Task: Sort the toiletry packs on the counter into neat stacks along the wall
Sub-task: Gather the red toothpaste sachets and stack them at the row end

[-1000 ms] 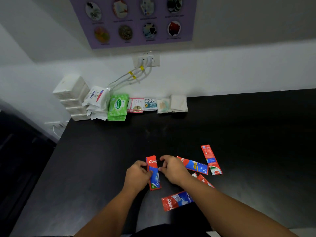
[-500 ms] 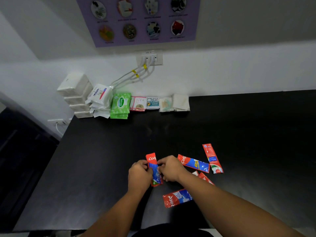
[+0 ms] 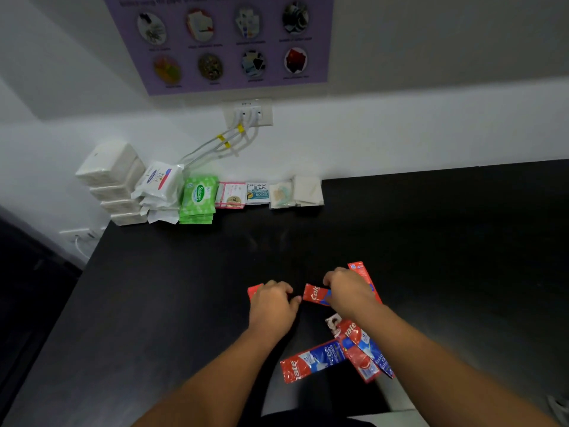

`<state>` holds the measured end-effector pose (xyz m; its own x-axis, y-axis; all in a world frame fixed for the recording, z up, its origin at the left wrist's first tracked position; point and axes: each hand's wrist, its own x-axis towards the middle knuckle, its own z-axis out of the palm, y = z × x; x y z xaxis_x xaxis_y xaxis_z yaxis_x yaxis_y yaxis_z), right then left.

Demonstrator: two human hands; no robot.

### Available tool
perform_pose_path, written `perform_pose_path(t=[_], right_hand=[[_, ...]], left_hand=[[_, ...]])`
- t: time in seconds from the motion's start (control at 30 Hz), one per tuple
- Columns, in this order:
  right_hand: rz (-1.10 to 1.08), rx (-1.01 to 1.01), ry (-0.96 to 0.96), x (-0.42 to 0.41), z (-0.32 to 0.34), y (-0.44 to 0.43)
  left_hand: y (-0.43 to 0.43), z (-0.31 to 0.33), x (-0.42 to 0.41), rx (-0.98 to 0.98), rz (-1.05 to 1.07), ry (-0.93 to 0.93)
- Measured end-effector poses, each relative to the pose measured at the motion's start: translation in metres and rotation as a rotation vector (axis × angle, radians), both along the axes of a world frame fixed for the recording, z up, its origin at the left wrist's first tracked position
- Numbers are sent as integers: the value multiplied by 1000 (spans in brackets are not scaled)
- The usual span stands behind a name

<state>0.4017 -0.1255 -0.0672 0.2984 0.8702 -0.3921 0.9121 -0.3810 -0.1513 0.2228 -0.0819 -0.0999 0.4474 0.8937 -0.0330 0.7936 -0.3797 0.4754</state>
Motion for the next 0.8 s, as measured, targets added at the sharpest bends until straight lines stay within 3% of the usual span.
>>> perform_pose_path(t=[0.07, 0.17, 0.27, 0.4, 0.6, 0.8], right_hand=[[11, -82, -22, 3, 0, -3], [-2, -47, -5, 2, -5, -6], [-21, -81, 53, 4, 2, -2], [-87, 41, 207, 10, 10, 2], [-172, 339, 527, -12, 21, 19], [-269, 330, 926, -55, 23, 31]], left_hand=[[2, -1, 14, -13, -25, 86], [1, 2, 31, -18, -45, 138], [4, 6, 40, -136, -1, 130], [18, 15, 33, -407, 115, -160], [28, 38, -7, -488, 307, -652], [12, 47, -50, -614, 308, -656]])
